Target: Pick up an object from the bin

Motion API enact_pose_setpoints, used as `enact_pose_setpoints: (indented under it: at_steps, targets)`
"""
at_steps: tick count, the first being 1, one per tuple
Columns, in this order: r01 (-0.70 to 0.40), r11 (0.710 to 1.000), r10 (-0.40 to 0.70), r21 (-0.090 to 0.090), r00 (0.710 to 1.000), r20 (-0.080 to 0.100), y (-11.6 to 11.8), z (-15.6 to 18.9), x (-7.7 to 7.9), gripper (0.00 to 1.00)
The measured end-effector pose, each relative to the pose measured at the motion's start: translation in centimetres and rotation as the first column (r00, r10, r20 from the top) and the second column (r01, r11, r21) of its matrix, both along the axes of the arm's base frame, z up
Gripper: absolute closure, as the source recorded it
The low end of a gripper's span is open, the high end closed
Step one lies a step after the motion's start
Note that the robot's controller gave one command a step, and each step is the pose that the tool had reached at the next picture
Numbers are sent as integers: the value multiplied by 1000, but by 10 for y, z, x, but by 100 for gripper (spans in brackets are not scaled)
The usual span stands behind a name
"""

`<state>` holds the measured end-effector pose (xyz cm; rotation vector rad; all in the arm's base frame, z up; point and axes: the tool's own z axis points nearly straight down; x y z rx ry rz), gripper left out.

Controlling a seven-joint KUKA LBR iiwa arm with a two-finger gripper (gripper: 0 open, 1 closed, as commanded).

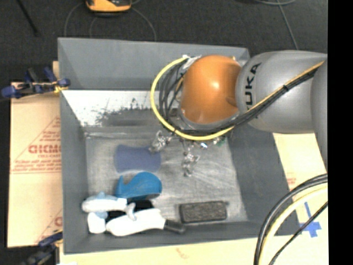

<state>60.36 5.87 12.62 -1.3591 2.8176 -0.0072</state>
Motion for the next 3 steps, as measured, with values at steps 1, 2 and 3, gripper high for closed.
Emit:
enact_pose_setpoints:
  at_steps: [1, 2, 3]
  targets:
    - [-210, 978, 210, 3, 978, 13, -53, -47, 5, 100]
    - [-206, 979, 206, -4, 979, -3, -59, -51, 2, 0]
    - [-204, 979, 204, 2, 979, 11, -54, -47, 5, 100]
